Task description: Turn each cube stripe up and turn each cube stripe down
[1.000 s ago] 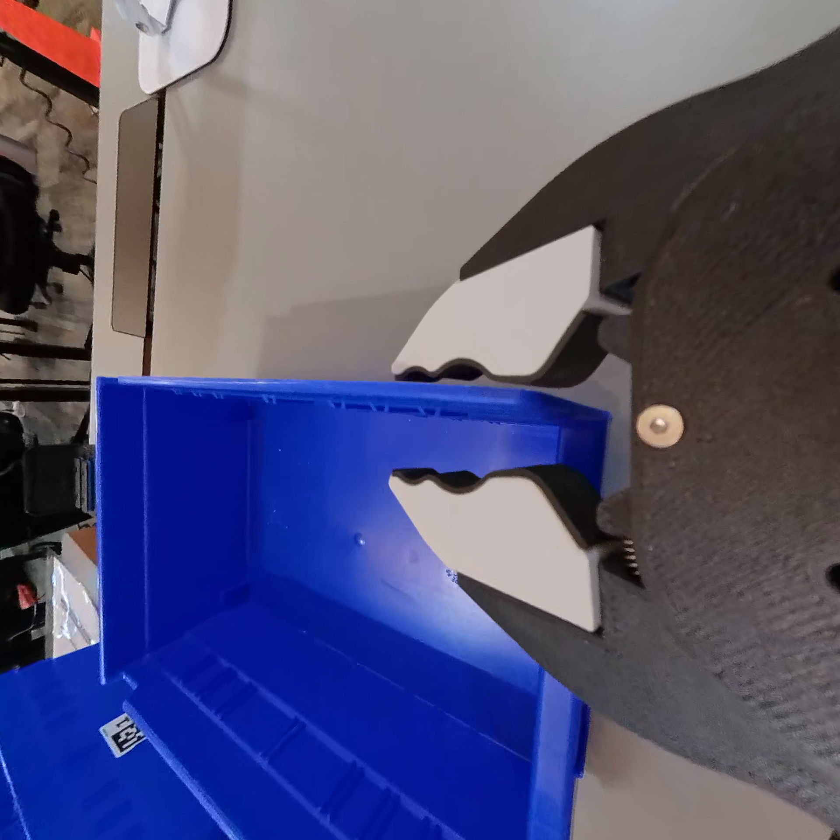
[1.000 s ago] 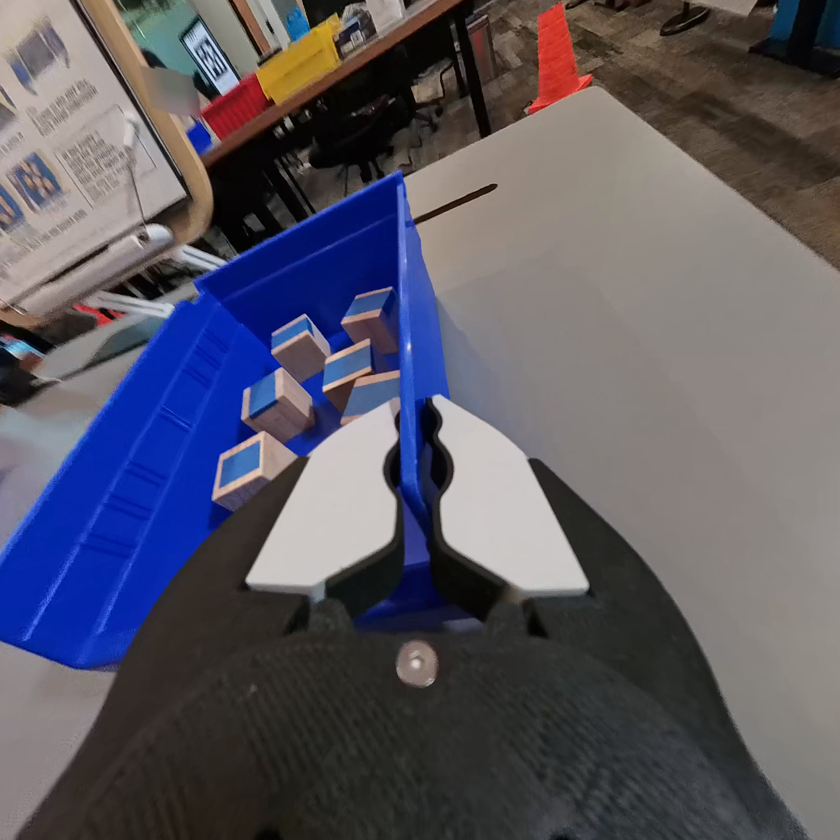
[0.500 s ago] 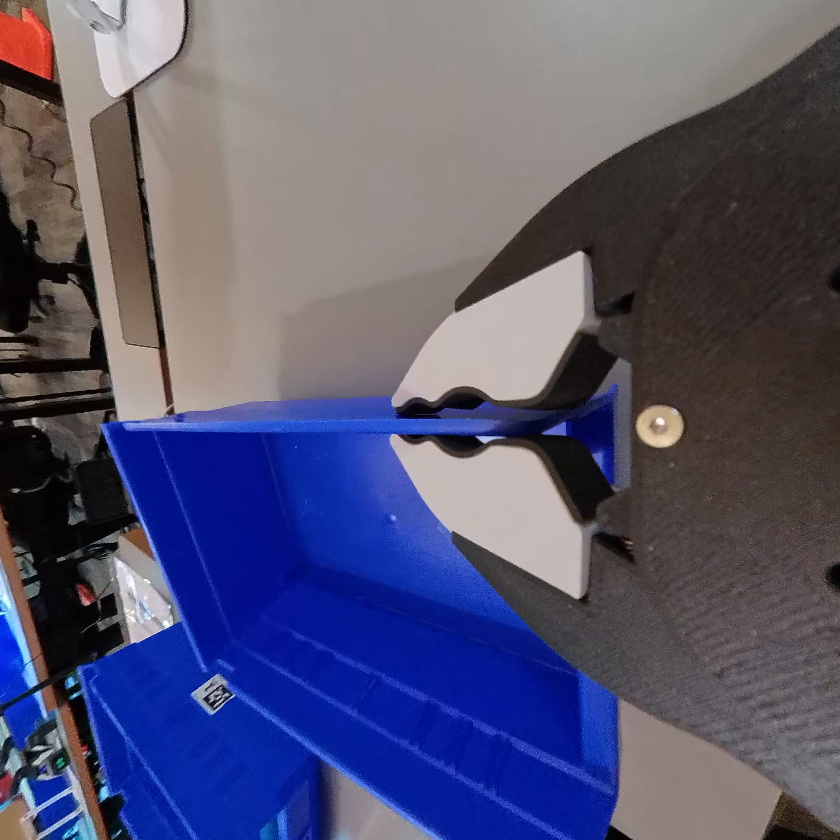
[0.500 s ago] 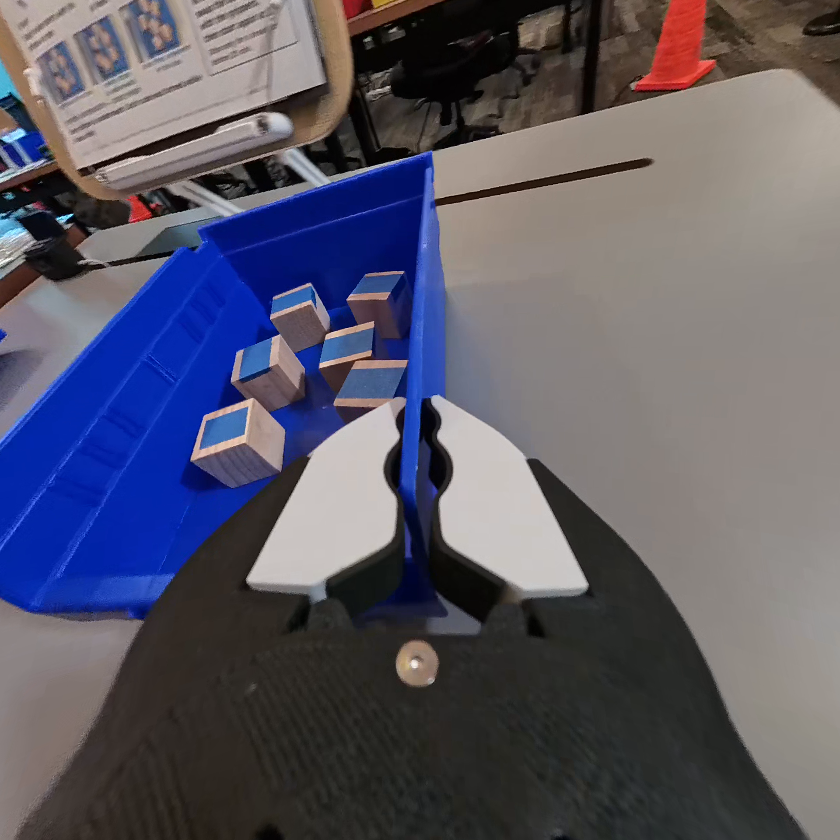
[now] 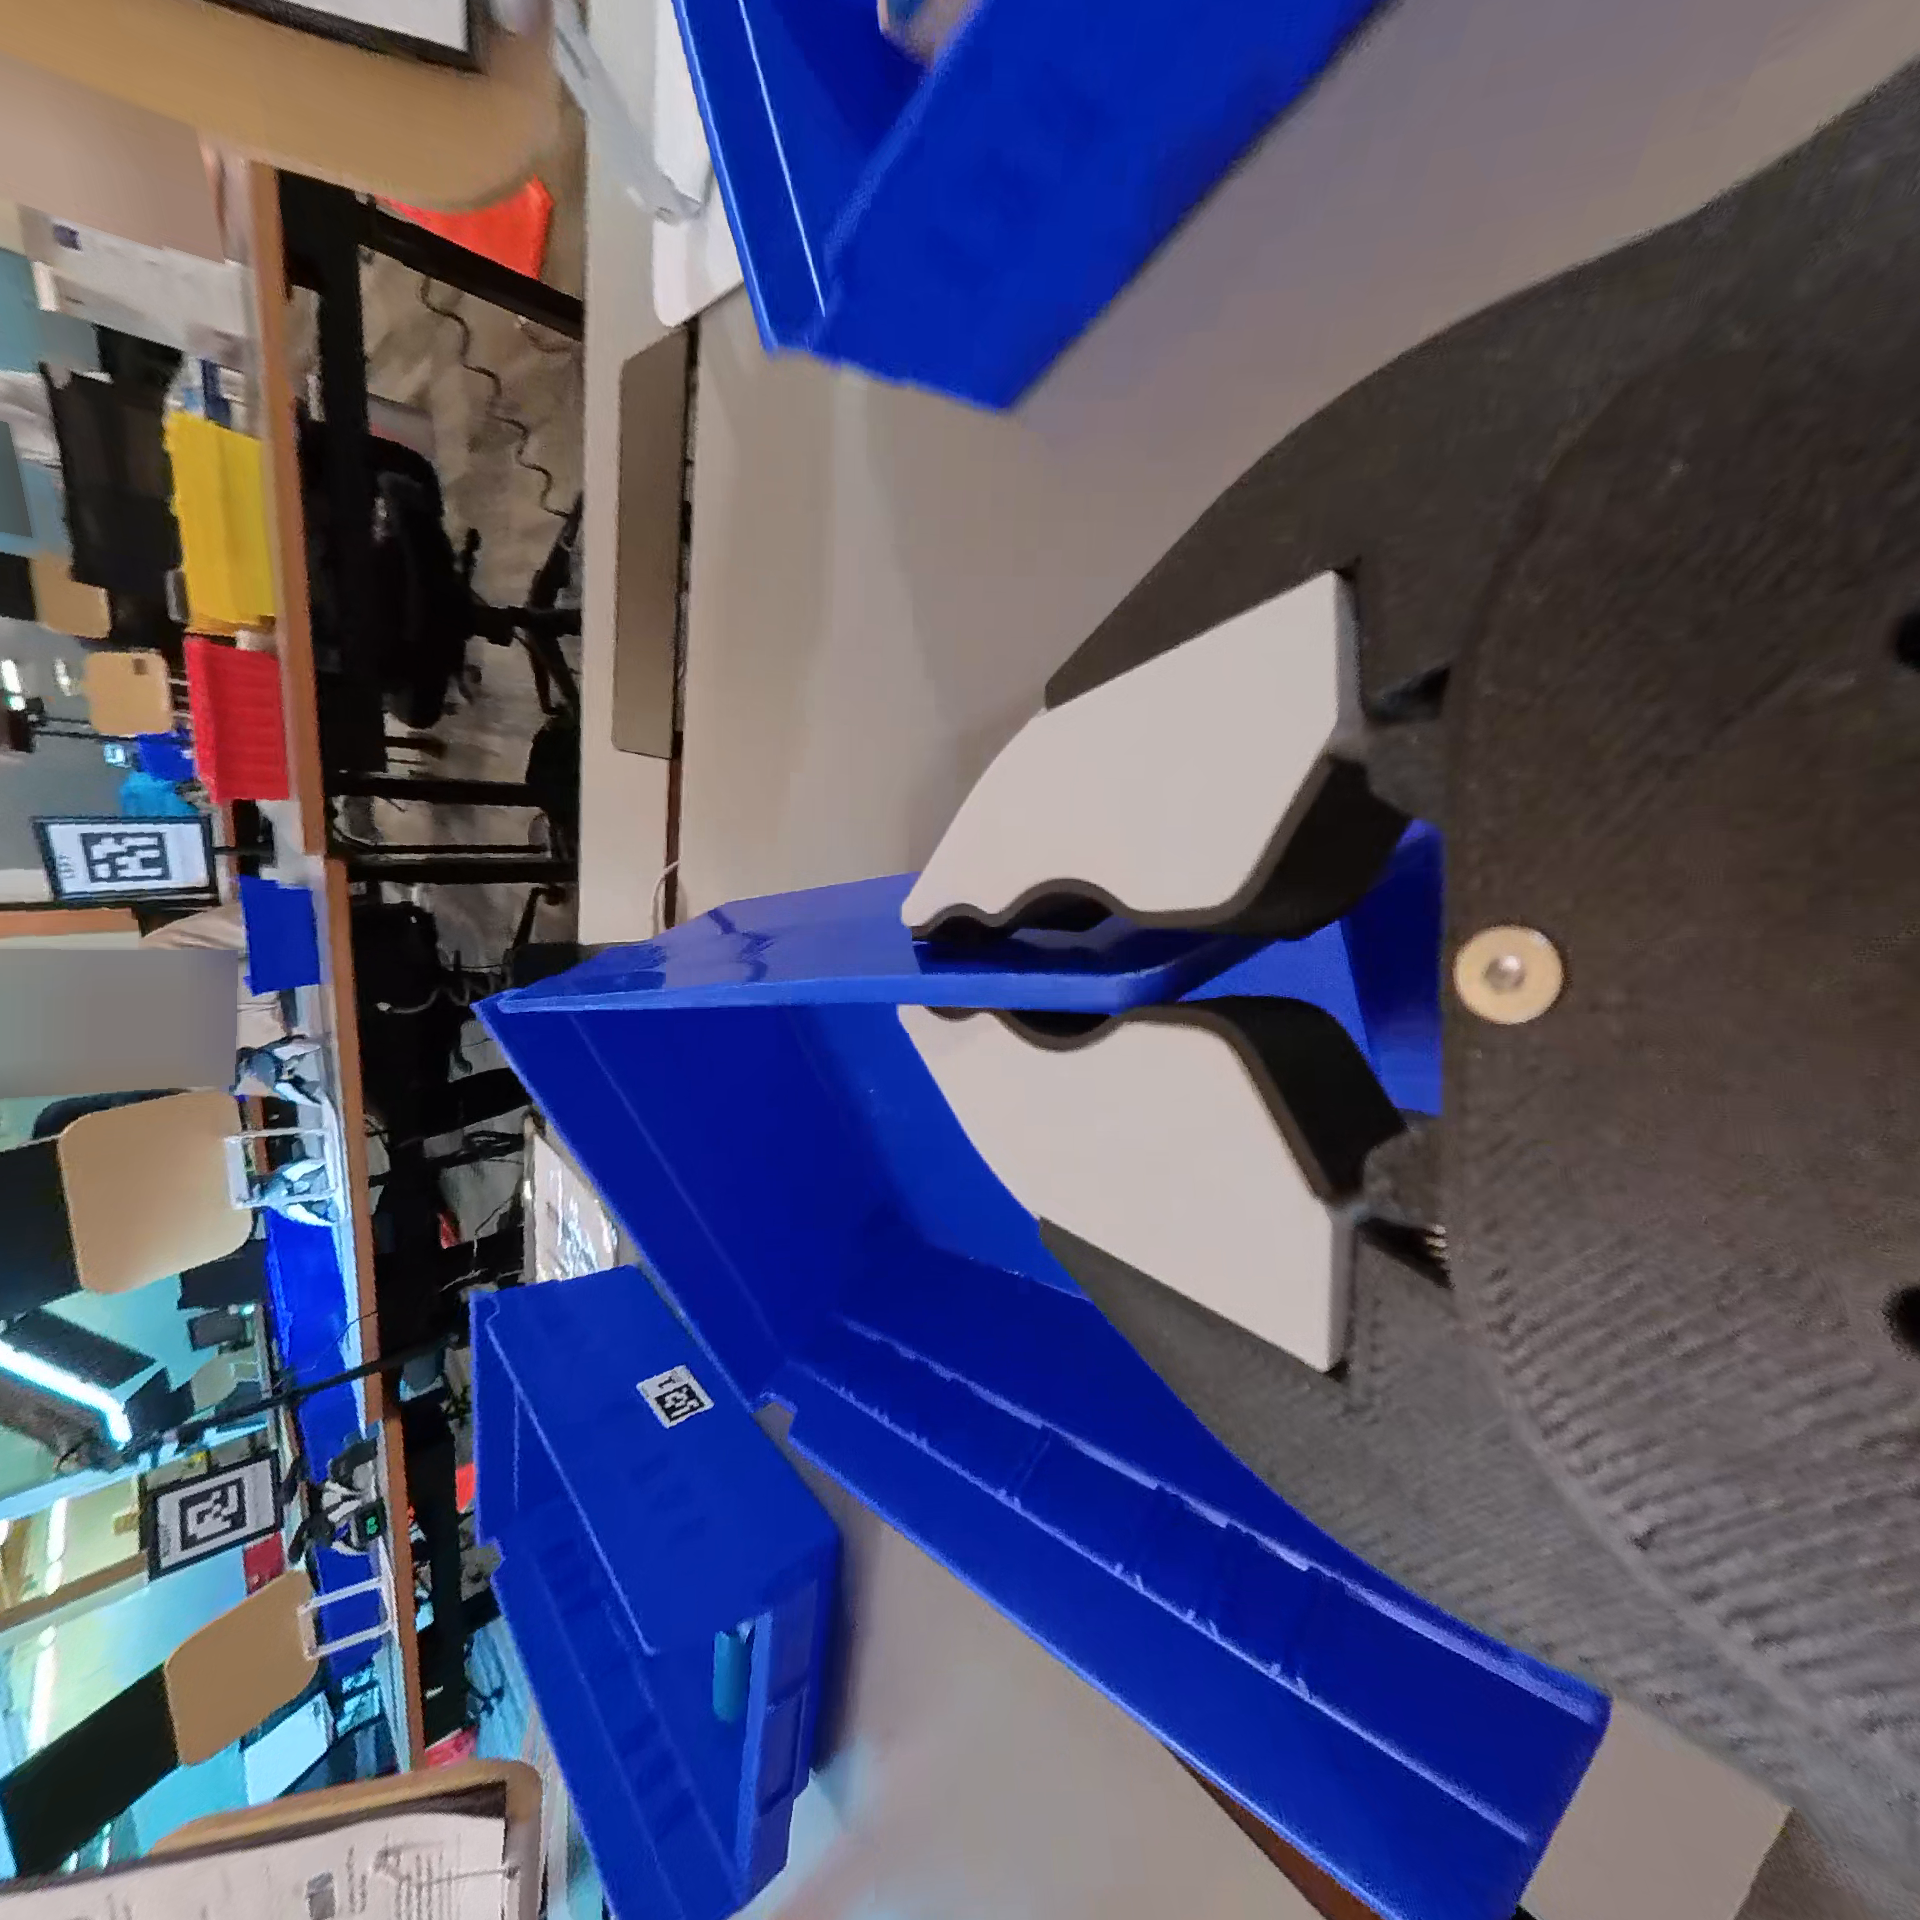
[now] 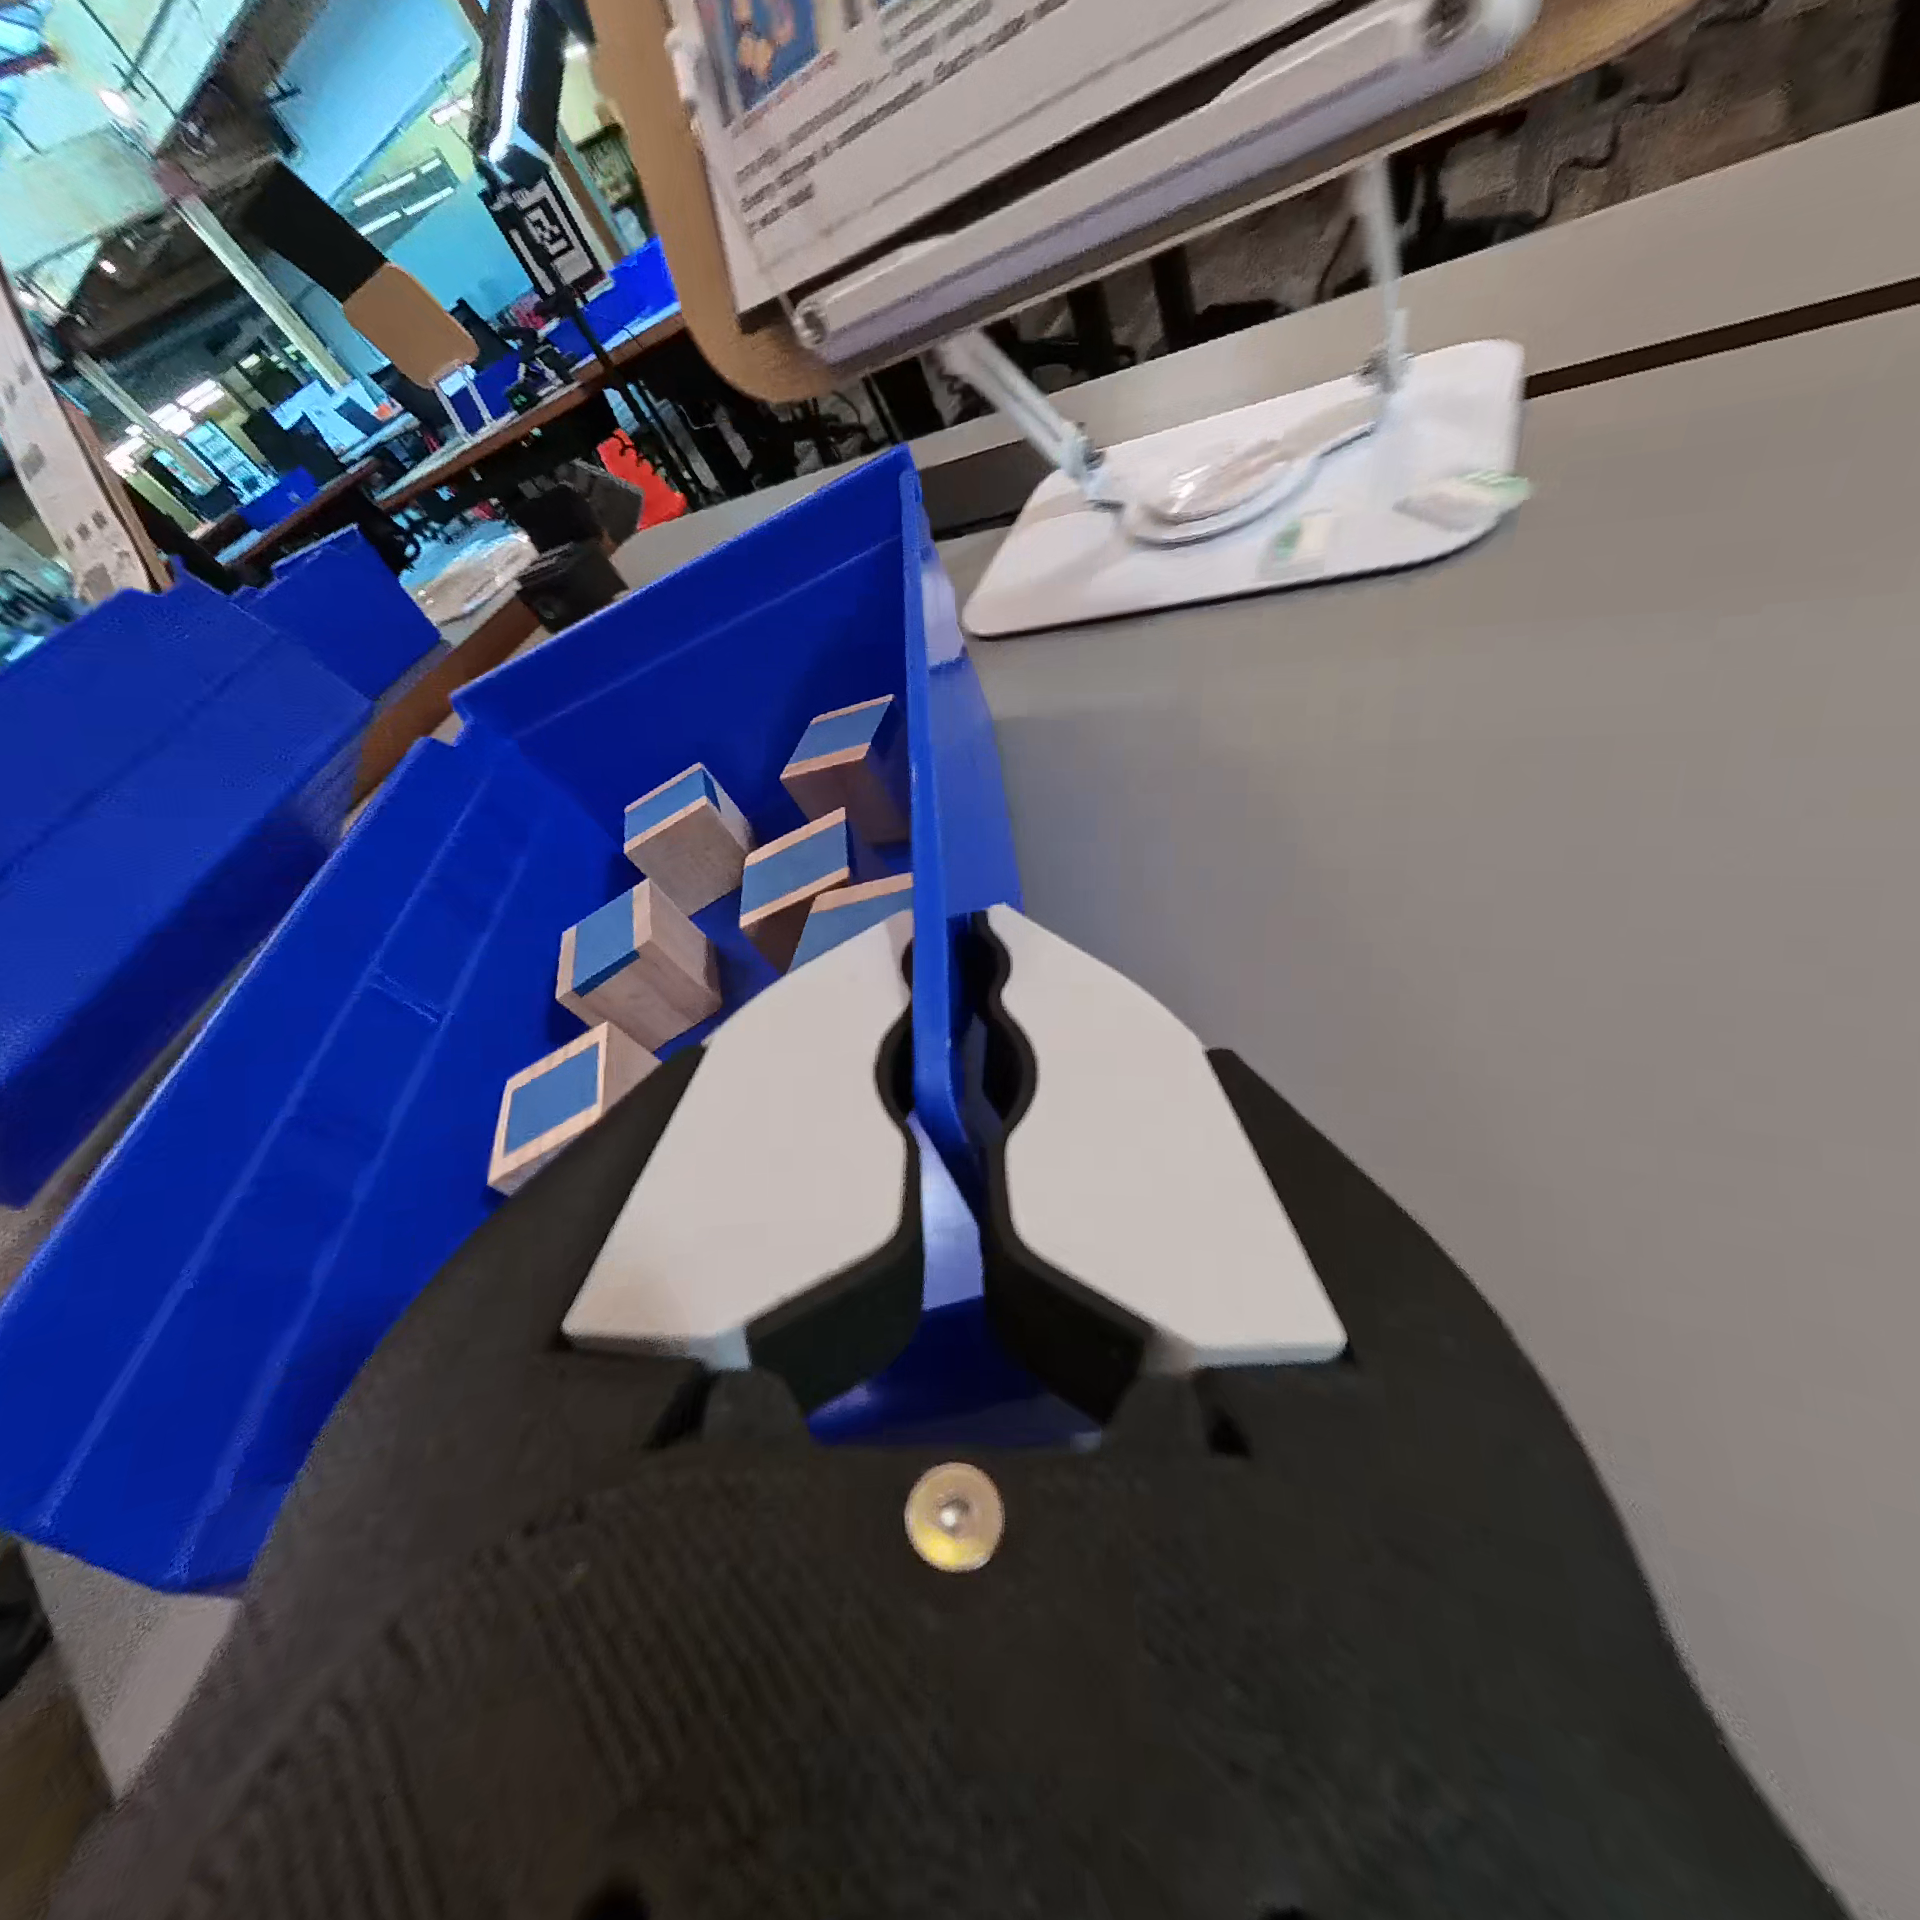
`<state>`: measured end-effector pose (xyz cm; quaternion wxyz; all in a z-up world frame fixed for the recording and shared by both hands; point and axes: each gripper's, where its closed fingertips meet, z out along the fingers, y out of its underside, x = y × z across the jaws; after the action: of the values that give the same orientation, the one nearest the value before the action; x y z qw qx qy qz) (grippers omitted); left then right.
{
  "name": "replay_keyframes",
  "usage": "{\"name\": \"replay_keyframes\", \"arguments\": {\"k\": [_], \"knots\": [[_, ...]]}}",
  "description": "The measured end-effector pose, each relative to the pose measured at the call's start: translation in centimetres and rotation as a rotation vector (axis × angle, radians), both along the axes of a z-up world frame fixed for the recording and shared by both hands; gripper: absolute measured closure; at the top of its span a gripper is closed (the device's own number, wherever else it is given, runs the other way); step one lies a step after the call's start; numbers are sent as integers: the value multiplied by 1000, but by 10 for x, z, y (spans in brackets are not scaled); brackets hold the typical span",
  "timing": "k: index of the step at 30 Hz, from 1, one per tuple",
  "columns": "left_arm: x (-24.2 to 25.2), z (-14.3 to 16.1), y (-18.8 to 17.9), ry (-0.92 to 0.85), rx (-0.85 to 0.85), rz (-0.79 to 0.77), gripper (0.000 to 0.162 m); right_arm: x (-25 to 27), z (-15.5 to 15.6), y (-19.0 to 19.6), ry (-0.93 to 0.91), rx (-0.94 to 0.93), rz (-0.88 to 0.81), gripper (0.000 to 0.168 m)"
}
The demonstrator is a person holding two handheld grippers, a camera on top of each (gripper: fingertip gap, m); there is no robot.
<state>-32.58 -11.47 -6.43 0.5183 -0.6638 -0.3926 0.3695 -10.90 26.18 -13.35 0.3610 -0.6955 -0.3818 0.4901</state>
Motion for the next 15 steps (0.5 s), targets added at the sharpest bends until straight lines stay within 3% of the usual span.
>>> {"name": "replay_keyframes", "arguments": {"k": [8,15], "knots": [[1,44,-40,41,29,49,157,-120,-8,-94,56,68,-60,163],[4,77,-71,120,11,113,157,-188,-8,-189,51,36,-107,162]]}}
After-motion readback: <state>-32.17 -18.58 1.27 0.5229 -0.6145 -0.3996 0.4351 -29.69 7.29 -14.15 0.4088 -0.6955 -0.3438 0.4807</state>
